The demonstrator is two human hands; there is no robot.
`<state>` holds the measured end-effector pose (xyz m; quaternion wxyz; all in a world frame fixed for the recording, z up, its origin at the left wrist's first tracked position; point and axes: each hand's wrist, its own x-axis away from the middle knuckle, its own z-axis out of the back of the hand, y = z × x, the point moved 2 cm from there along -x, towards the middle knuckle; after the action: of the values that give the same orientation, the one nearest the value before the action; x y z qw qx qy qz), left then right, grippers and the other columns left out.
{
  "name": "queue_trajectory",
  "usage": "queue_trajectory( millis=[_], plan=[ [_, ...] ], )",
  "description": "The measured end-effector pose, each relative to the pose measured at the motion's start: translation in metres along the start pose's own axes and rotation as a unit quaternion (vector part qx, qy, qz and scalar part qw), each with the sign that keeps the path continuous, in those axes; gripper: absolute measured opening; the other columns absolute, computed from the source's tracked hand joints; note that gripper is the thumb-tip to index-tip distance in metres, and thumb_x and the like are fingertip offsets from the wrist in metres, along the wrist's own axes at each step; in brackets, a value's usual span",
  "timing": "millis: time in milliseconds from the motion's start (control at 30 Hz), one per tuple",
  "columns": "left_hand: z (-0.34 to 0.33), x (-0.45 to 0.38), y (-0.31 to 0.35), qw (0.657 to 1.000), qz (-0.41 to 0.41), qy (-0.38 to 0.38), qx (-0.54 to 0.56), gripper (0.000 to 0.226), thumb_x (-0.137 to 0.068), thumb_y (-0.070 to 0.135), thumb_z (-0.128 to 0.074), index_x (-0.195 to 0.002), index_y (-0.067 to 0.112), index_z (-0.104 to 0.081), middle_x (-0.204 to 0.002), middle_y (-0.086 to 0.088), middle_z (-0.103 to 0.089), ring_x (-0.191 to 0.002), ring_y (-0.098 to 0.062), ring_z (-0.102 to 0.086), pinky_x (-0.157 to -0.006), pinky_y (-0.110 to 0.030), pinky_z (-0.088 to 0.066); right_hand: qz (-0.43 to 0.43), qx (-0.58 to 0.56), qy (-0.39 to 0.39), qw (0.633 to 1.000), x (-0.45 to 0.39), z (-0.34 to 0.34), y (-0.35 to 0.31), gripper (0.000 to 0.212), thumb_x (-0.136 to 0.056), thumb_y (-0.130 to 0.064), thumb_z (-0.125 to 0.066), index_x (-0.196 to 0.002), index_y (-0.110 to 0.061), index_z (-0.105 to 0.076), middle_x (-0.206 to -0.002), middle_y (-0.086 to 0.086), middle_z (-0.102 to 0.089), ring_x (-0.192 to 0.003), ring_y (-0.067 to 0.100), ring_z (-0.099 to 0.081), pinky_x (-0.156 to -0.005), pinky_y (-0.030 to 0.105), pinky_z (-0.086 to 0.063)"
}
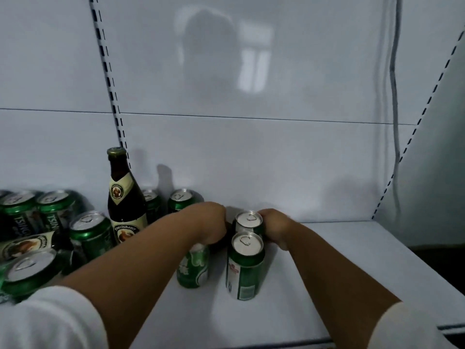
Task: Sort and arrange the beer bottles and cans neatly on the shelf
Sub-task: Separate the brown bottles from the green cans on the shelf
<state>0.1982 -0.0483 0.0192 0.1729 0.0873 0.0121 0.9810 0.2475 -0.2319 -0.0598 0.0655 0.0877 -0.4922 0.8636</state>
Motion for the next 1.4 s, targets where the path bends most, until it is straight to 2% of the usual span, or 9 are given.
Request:
queue_trajectory(
  millis=[100, 233, 400, 500, 667, 900, 1033, 1200, 1400],
  plan=[
    [0.000, -0.004, 0.000, 1.000, 0.020, 0.011, 0.010, 0.038, -0.098, 0.035, -0.050, -0.128, 0.014, -0.058, -0.125, -0.009, -0.062, -0.109, -0.024, -0.060, -0.092, -0.033, -0.050, 0.008, -0.020, -0.023, 1.000, -0.007, -0.001, 0.001, 0.019, -0.083, 0.001, -0.057, -0.084, -0.005, -0.075, -0.089, 0.021, -0.074, -0.080, 0.031, -0.067, -0.075, 0.045, -0.058],
    [-0.001, -0.008, -0.005, 0.997, 0.023, 0.070, -0.007, 0.050, -0.092, 0.041, -0.055, -0.135, 0.016, -0.049, -0.127, -0.012, -0.054, -0.113, -0.028, -0.056, -0.095, -0.036, -0.047, 0.045, -0.095, -0.034, 0.994, 0.001, 0.018, -0.026, 0.010, -0.091, 0.000, -0.060, -0.095, 0.006, -0.067, -0.080, 0.018, -0.068, -0.066, 0.024, -0.065, -0.056, 0.029, -0.056],
    [0.013, -0.013, -0.004, 0.981, 0.052, 0.186, -0.003, 0.060, -0.078, 0.051, -0.070, -0.124, 0.019, -0.050, -0.115, -0.007, -0.057, -0.106, -0.028, -0.056, -0.080, -0.034, -0.042, 0.174, -0.058, 0.004, 0.983, 0.022, 0.051, -0.103, 0.018, -0.093, -0.013, -0.066, -0.097, 0.003, -0.061, -0.074, 0.016, -0.066, -0.050, 0.018, -0.060, -0.049, 0.028, -0.054],
    [0.023, -0.014, 0.000, 0.969, 0.061, 0.221, 0.096, 0.058, -0.074, 0.050, -0.076, -0.115, 0.018, -0.051, -0.107, -0.003, -0.059, -0.097, -0.025, -0.059, -0.078, -0.034, -0.049, 0.258, 0.041, 0.046, 0.964, 0.038, 0.059, -0.145, 0.019, -0.088, -0.020, -0.072, -0.092, -0.003, -0.064, -0.076, 0.012, -0.070, -0.054, 0.017, -0.065, -0.053, 0.029, -0.057],
    [0.018, -0.020, 0.006, 0.945, 0.079, 0.241, 0.207, 0.045, -0.075, 0.042, -0.078, -0.105, 0.021, -0.051, -0.098, 0.003, -0.060, -0.091, -0.018, -0.059, -0.074, -0.031, -0.048, 0.342, 0.239, 0.109, 0.902, 0.049, 0.045, -0.175, 0.023, -0.083, -0.034, -0.074, -0.091, -0.014, -0.065, -0.089, 0.000, -0.066, -0.078, 0.020, -0.064, -0.071, 0.032, -0.052],
    [0.015, -0.021, 0.004, 0.939, 0.095, 0.237, 0.231, 0.051, -0.082, 0.039, -0.073, -0.122, 0.015, -0.053, -0.116, -0.005, -0.064, -0.102, -0.022, -0.060, -0.082, -0.033, -0.049, 0.342, 0.267, 0.145, 0.890, 0.048, 0.042, -0.170, 0.029, -0.090, -0.032, -0.065, -0.115, -0.016, -0.065, -0.116, 0.004, -0.062, -0.106, 0.023, -0.058, -0.085, 0.029, -0.043],
    [0.007, 0.001, -0.002, 0.918, 0.115, 0.288, 0.245, 0.058, -0.088, 0.036, -0.067, -0.138, 0.016, -0.046, -0.127, -0.001, -0.060, -0.107, -0.018, -0.061, -0.089, -0.031, -0.051, 0.377, 0.258, 0.214, 0.864, 0.061, 0.035, -0.170, 0.028, -0.094, -0.031, -0.059, -0.118, -0.015, -0.060, -0.122, 0.006, -0.048, -0.094, 0.024, -0.061, -0.078, 0.028, -0.045],
    [0.012, 0.048, -0.017, 0.898, 0.103, 0.358, 0.235, 0.037, -0.092, 0.026, -0.058, -0.129, 0.023, -0.054, -0.117, 0.004, -0.063, -0.096, -0.011, -0.062, -0.084, -0.029, -0.052, 0.425, 0.228, 0.192, 0.855, 0.083, 0.001, -0.175, 0.026, -0.094, -0.033, -0.059, -0.115, -0.019, -0.061, -0.113, 0.000, -0.055, -0.091, 0.017, -0.058, -0.082, 0.030, -0.048],
    [0.036, 0.112, -0.074, 0.951, 0.080, 0.250, 0.162, 0.024, -0.088, 0.020, -0.060, -0.111, 0.024, -0.066, -0.105, 0.005, -0.068, -0.094, -0.013, -0.061, -0.081, -0.025, -0.049, 0.435, 0.194, 0.148, 0.866, 0.116, -0.061, -0.184, 0.016, -0.092, -0.029, -0.061, -0.107, -0.021, -0.064, -0.101, -0.005, -0.059, -0.083, 0.009, -0.053, -0.074, 0.024, -0.042]
  ],
)
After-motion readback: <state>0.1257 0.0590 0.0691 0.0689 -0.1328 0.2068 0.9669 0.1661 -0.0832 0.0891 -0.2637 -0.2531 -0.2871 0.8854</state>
